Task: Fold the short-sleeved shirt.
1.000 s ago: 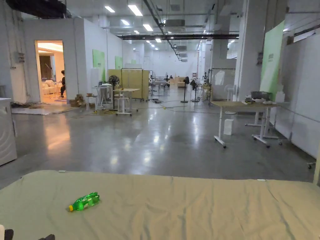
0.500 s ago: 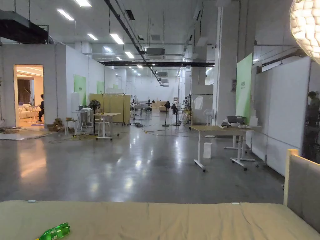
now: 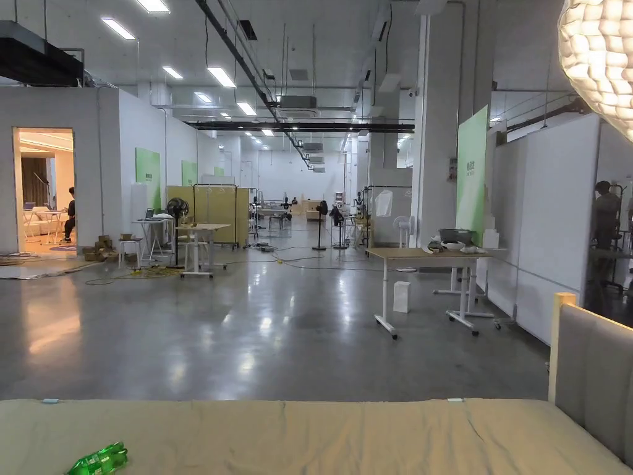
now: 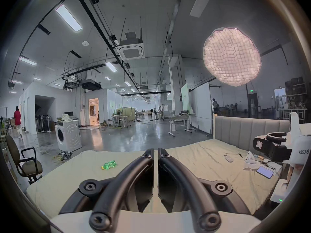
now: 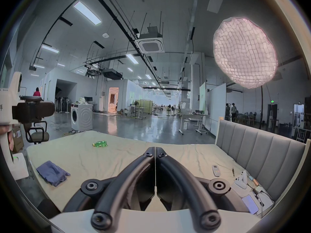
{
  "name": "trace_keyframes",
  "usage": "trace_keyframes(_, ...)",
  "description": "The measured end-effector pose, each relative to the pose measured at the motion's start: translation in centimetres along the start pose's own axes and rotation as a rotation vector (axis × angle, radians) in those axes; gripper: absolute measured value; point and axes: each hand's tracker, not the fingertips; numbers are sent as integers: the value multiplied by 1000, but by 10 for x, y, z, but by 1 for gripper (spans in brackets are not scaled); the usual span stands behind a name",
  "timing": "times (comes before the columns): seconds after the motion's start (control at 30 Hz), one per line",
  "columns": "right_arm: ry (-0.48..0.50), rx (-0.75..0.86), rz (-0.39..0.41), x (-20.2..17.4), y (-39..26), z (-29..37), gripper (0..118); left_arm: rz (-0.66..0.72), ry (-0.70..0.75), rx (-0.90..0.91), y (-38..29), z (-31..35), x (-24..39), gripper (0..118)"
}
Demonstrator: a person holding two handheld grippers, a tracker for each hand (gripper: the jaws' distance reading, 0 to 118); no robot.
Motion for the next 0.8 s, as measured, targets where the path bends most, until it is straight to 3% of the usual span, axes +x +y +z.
trace_keyframes(0.1,-3,4,-8,1,0,-1,4,15,-14,-4,0,1,-1,5)
trace_keyframes(0.2,-6,-4,-26,1,-1,-2,65,14,-24,7,-1,3,-3,24)
trace_keyframes(0.23,-8,-10,-24,1,-1,-4,73,19,-36,9,0,3,-4,31)
trace_keyframes(0.3,-23,-10,-17,0,-2,-3,74,34,-51,12,-2,3,-5,34)
trace_keyframes(0.37,-7,-9,-28,0,-2,-4,82,67,-54,17,-3,2,-7,61)
trace_keyframes(0.43,-1,-11,-31,-2,-1,-4,105,73,-48,12,-5,1,-7,100)
trace_keyframes(0.47,0,-10,-30,-3,-1,-4,113,70,-45,10,-6,0,-7,112)
trace_keyframes(0.5,2,-8,-27,-3,-1,-4,118,63,-42,10,-6,0,-6,118)
trace_keyframes(0.8,5,4,-3,-10,1,-5,118,75,-26,28,-5,1,-9,118)
